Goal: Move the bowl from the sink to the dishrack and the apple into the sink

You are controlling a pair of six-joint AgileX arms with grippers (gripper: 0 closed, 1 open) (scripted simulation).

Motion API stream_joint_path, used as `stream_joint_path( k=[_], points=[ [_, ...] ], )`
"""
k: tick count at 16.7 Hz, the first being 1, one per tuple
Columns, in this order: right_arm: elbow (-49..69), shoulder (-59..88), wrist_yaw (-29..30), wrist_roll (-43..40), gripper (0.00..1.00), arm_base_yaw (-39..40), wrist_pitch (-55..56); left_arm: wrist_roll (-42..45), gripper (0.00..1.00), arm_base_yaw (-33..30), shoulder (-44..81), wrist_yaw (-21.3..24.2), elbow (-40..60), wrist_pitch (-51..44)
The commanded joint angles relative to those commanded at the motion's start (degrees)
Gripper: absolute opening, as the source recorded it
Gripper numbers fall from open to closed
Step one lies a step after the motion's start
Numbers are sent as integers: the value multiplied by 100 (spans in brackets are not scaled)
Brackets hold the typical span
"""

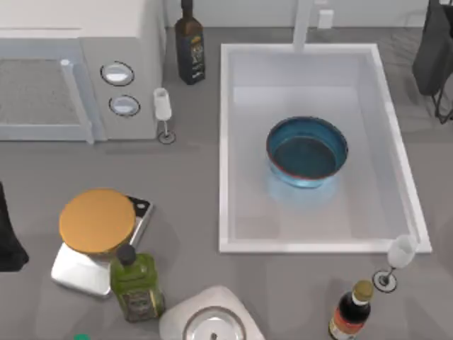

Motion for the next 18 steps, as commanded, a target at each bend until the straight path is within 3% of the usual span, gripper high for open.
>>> stream_joint_path(
  k=[4,8,18],
  points=[
    [159,161,16,-5,100,15,-57,0,100,0,0,0,0,0],
    [1182,1211,102,31,100,141,-461,0,100,0,0,0,0,0],
    [6443,7016,380,863,100,1096,-2953,0,100,0,0,0,0,0]
  ],
)
